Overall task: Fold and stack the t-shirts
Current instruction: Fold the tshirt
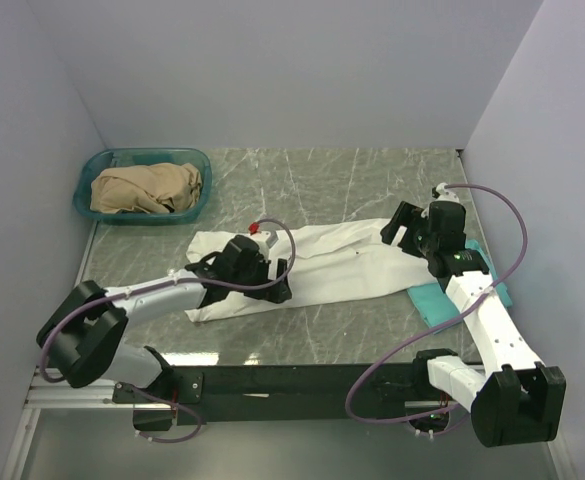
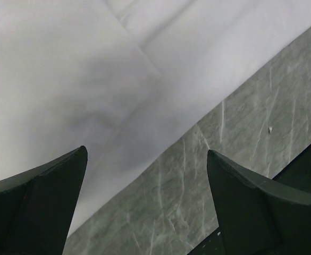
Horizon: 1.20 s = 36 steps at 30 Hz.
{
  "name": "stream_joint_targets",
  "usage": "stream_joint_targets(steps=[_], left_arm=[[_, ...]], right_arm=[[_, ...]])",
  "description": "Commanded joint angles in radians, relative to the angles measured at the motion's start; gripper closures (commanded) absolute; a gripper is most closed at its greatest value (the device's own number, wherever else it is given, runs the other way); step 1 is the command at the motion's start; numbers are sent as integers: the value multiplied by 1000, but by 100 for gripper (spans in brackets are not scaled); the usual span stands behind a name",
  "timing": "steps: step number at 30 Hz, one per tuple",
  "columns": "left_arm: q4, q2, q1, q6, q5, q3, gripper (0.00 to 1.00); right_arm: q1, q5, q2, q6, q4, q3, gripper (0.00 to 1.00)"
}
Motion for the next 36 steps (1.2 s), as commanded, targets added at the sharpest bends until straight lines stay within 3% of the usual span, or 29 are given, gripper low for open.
stream_joint_targets(steps=[1, 8, 13, 17, 24, 36], left_arm=[[-53, -108, -8, -23, -62, -26, 1], [-136, -236, -8, -114, -217, -51, 1], [-165, -273, -4, -195, -310, -64, 1], [-197, -253, 26, -246, -402, -38, 1], [-114, -165, 202, -309, -295, -37, 1], [-53, 137, 291, -349, -220, 17, 1]], right_arm=[[-1, -19, -37, -15, 60, -12, 8], [31, -42, -31, -44, 53, 12, 8], [144, 59, 4, -55, 18, 69, 7], [215, 50, 64, -63, 24, 124, 7], [261, 112, 320, -20, -42, 264, 7], [232, 150, 758, -54, -76, 526, 7]])
